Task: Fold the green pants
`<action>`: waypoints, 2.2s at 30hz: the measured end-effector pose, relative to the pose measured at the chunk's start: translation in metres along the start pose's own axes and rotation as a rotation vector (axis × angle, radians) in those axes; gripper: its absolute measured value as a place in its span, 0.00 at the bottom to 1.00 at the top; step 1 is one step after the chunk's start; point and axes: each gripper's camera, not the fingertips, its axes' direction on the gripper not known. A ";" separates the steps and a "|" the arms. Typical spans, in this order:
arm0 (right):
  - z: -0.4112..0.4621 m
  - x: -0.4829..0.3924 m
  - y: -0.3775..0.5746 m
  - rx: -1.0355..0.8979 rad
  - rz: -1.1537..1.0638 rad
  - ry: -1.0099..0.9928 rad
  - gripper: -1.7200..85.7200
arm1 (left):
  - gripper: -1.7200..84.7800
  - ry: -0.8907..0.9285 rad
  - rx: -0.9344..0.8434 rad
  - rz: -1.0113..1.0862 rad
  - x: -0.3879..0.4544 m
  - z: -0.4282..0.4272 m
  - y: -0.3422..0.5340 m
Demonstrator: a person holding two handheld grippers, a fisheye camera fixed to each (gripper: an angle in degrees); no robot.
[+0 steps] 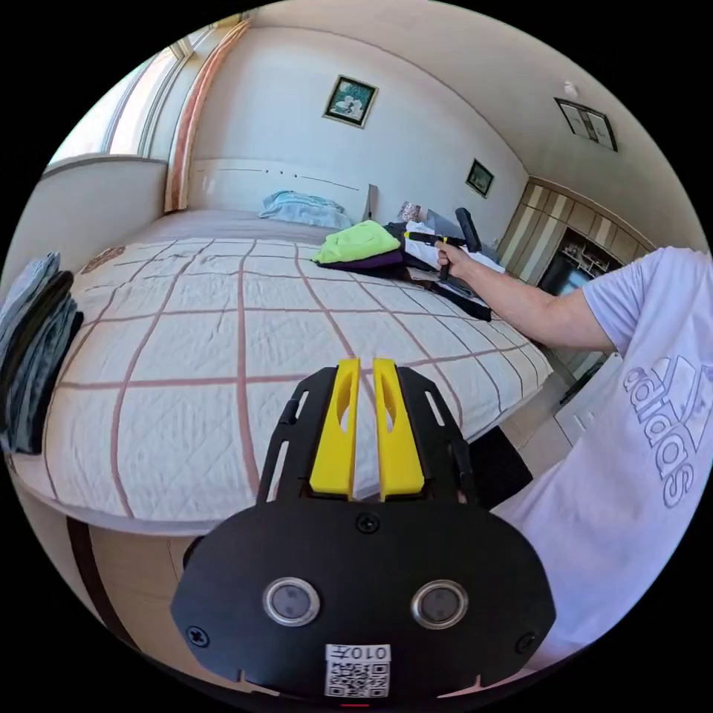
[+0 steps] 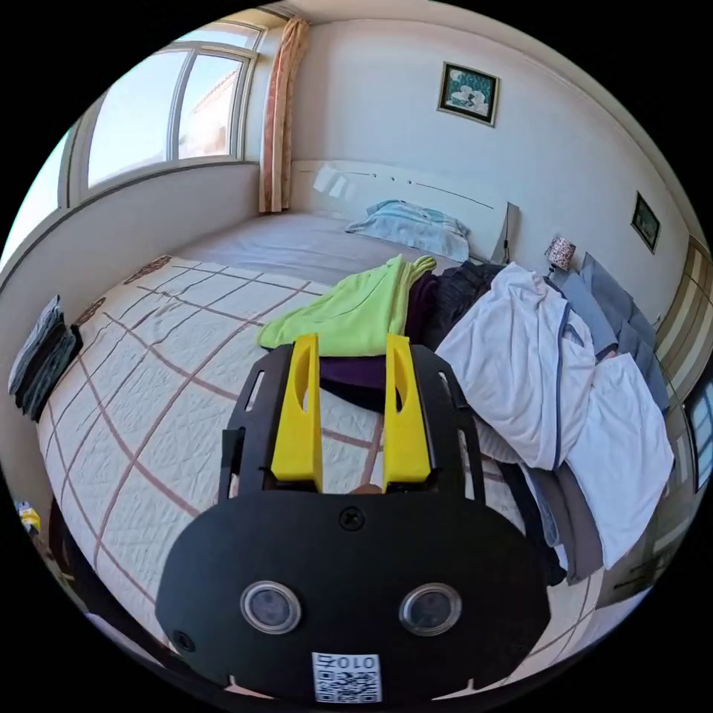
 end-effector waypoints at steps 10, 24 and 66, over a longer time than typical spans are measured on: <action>0.048 0.016 -0.041 -0.237 -0.028 0.121 0.06 | 0.03 -0.225 -0.034 -0.200 -0.002 -0.017 0.049; -0.216 0.036 0.110 -0.039 -0.374 -0.489 0.06 | 0.20 -0.218 -0.018 0.353 0.145 0.121 -0.145; -0.147 0.068 0.306 0.065 -0.085 -0.443 0.09 | 0.23 0.193 -0.217 0.060 0.171 0.195 -0.122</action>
